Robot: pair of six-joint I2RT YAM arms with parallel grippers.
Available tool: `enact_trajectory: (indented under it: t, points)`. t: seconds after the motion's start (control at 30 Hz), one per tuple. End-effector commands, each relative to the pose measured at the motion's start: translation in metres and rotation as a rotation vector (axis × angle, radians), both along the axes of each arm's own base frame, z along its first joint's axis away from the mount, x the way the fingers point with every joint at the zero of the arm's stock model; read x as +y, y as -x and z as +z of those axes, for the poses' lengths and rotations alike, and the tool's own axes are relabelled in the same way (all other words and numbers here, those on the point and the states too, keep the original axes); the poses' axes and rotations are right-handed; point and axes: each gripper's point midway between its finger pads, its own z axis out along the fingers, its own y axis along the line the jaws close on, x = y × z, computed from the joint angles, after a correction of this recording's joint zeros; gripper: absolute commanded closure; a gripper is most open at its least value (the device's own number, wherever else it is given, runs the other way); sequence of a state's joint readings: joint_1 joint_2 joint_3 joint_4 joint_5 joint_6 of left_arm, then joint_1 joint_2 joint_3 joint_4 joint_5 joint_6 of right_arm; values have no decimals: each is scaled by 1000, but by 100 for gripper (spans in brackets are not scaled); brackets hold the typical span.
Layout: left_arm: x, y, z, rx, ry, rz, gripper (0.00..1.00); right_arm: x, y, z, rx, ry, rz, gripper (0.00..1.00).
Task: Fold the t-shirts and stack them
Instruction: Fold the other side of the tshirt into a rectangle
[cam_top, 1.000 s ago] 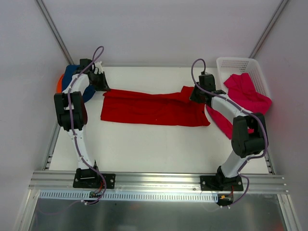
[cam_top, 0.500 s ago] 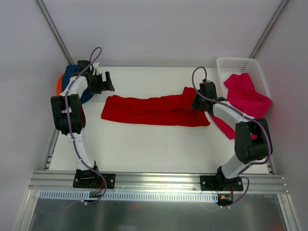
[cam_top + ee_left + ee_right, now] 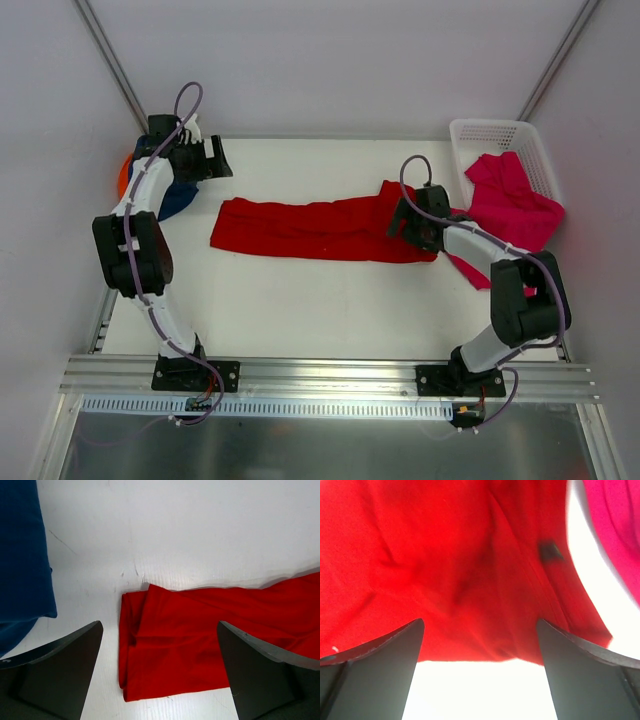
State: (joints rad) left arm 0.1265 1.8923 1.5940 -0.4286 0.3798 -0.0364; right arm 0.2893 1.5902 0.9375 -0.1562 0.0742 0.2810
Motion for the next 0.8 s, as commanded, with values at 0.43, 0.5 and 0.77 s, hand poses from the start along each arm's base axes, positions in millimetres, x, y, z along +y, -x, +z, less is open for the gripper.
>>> enact_trajectory:
  t: [0.43, 0.5, 0.77]
  points:
    - [-29, 8, 39, -61, 175, -61, 1, -23, 66, 81, -171, 33, -83, 0]
    - [-48, 8, 36, -48, 225, -129, 1, -21, 72, 80, -198, 15, -85, 0]
    - [-107, 13, 5, 31, 278, -311, 1, -4, 100, 56, -202, -65, -54, 2]
